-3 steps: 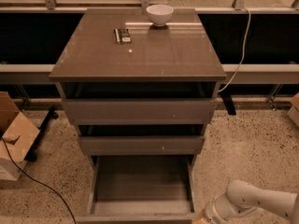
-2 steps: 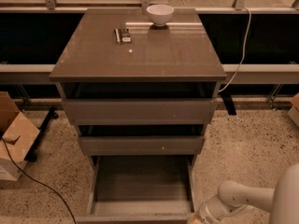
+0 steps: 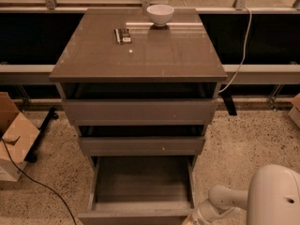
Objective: Close bottom drawer
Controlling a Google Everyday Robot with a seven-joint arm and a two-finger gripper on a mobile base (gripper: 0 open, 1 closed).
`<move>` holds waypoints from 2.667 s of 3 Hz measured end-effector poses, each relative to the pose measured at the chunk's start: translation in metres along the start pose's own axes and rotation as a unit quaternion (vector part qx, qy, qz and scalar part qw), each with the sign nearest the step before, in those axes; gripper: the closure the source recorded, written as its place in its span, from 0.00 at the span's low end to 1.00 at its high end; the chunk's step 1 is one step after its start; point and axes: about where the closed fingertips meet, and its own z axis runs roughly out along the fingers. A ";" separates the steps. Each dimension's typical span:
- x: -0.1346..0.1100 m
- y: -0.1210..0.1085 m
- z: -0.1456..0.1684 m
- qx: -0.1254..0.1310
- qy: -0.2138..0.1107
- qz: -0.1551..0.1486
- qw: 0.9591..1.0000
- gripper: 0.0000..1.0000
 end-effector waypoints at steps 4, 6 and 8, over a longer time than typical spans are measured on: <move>-0.020 -0.015 0.004 0.042 -0.026 -0.022 0.999 1.00; -0.048 -0.045 0.006 0.073 -0.059 -0.044 0.995 1.00; -0.097 -0.071 0.016 0.122 -0.126 -0.092 0.980 1.00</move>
Offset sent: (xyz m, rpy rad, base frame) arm 0.0119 0.0008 -0.0043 -0.0216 -0.0632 -0.0341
